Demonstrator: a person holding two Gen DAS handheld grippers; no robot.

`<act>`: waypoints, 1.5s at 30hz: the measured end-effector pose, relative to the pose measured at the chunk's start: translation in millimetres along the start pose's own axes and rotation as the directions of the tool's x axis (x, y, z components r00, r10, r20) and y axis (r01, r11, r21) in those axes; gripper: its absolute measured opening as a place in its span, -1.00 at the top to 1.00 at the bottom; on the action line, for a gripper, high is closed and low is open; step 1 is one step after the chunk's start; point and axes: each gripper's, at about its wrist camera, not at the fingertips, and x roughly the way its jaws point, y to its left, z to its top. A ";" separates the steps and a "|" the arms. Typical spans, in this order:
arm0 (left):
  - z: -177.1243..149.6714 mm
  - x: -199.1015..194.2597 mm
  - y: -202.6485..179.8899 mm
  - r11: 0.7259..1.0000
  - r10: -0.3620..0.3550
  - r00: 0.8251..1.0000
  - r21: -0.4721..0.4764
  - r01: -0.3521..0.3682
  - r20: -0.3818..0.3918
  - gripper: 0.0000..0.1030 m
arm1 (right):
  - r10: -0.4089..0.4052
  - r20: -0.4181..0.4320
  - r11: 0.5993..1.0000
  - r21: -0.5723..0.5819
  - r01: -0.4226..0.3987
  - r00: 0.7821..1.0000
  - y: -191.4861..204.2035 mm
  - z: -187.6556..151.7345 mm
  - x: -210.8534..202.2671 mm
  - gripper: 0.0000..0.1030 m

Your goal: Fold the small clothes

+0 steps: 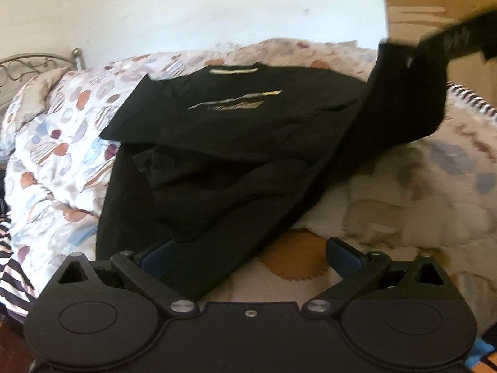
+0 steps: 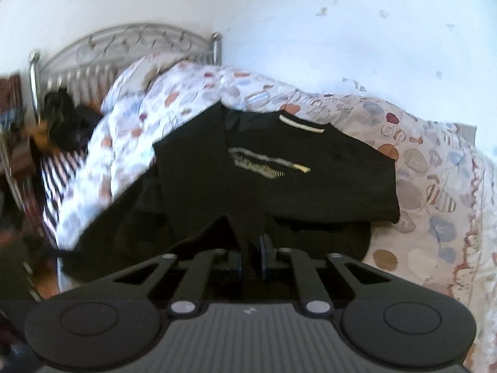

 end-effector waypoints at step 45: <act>60.4 41.4 72.5 0.985 -0.151 0.974 -0.112 0.133 -0.168 -0.90 | -0.243 0.062 0.541 -0.820 0.188 0.968 117.1 -157.2 7.7 0.76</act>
